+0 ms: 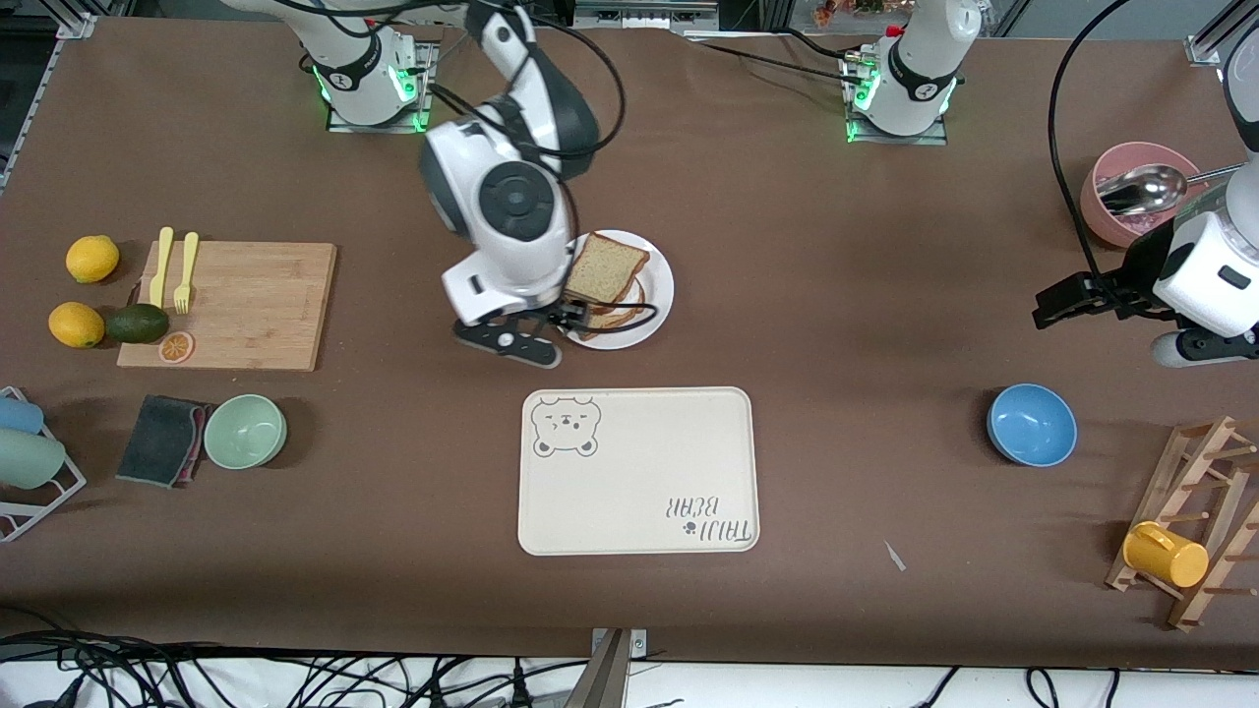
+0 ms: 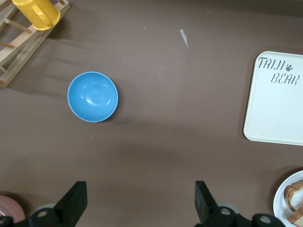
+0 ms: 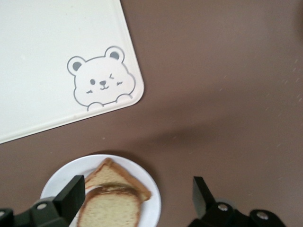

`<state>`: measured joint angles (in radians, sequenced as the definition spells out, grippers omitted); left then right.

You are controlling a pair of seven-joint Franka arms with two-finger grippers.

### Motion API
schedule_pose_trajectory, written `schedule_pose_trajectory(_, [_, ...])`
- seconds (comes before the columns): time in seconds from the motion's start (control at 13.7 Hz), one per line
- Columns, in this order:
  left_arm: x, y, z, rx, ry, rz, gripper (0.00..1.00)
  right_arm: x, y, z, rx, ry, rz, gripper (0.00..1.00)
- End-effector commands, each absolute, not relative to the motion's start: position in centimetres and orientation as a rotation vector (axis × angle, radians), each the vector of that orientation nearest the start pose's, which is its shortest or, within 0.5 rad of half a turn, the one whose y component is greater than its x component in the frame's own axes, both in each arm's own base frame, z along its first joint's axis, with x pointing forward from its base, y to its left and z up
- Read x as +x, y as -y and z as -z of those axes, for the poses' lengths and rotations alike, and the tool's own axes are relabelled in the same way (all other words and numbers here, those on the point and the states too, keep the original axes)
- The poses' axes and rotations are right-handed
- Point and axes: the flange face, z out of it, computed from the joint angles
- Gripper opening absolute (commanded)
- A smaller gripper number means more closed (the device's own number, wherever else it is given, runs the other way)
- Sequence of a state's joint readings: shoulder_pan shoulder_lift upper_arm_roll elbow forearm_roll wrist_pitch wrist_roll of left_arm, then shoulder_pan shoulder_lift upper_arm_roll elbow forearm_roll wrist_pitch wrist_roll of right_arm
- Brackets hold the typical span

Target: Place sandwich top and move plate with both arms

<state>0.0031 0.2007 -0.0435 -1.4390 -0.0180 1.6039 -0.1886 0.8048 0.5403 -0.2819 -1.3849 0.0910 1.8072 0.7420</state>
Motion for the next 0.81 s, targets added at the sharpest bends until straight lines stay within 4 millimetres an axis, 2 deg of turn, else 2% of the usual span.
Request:
schedule_pose_trajectory(0.0, [61.2, 2.6, -58.1, -3.175, 0.247, -0.064, 1.00, 60.2, -32.5, -42.8, -3.166, -0.198, -0.167, 1.00])
schedule_pose_trajectory(0.29, [61.1, 3.6, -58.2, -3.170, 0.215, -0.061, 1.00, 63.3, -22.4, -45.8, -3.177, 0.118, -0.168, 1.00])
schedule_pose_trajectory(0.37, [61.1, 3.6, -58.2, -3.170, 0.215, -0.061, 1.00, 63.5, -20.3, -46.1, -3.184, 0.174, -0.209, 1.00])
schedule_pose_trajectory(0.44, [61.1, 3.4, -58.2, -3.168, 0.222, -0.061, 1.00, 63.4, -18.8, -47.4, -3.176, 0.242, -0.211, 1.00])
schedule_pose_trajectory(0.59, [61.1, 3.2, -58.2, -3.168, 0.224, -0.060, 1.00, 63.9, -15.1, -49.1, -3.144, 0.254, -0.170, 1.00])
schedule_pose_trajectory(0.66, [61.2, 2.9, -58.1, -3.167, 0.231, -0.063, 1.00, 63.7, -14.4, -50.2, -3.122, 0.240, -0.153, 1.00])
schedule_pose_trajectory(0.73, [61.2, 2.7, -58.1, -3.167, 0.236, -0.063, 1.00, 63.9, -11.8, -51.0, -3.102, 0.210, -0.145, 1.00])
